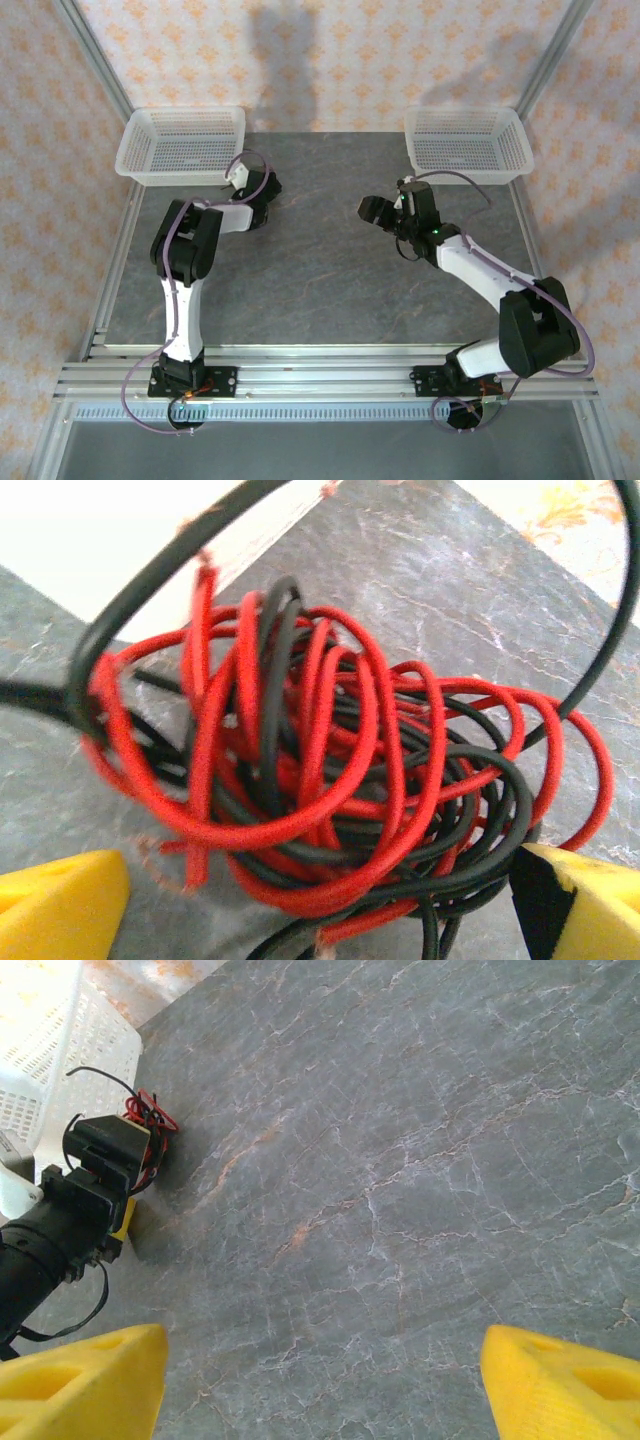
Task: Untangle the cables
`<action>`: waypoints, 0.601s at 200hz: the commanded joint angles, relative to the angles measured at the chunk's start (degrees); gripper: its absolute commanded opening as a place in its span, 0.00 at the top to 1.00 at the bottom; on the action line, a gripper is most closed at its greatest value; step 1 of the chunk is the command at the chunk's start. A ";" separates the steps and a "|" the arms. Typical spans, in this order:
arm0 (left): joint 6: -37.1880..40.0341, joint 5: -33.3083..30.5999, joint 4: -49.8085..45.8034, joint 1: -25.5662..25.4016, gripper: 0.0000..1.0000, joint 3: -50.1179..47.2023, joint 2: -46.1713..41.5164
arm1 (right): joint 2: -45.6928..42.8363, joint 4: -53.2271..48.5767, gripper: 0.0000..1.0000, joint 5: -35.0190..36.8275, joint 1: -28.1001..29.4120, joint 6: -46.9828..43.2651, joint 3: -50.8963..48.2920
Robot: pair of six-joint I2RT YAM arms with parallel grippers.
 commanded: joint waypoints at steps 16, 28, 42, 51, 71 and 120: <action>4.94 1.13 6.62 0.46 0.10 2.91 2.46 | -1.04 -0.35 0.19 1.36 -0.20 -0.81 -0.38; 5.49 0.63 6.71 0.47 0.17 3.60 2.78 | -0.74 -0.42 0.19 1.34 -0.22 -0.72 -0.30; 5.70 0.32 6.12 0.46 0.28 4.36 3.05 | -0.59 -0.34 0.19 1.15 -0.22 -0.65 -0.30; 5.72 0.39 6.20 0.45 0.40 4.37 3.01 | -0.58 -0.34 0.19 1.12 -0.22 -0.56 -0.22; 5.46 0.63 6.86 0.41 0.65 3.23 2.32 | -0.40 -0.50 0.19 1.17 -0.22 -0.62 0.05; 4.84 1.95 8.81 0.06 1.00 -2.46 -1.88 | -1.55 -1.51 0.19 1.94 -0.22 -0.92 0.58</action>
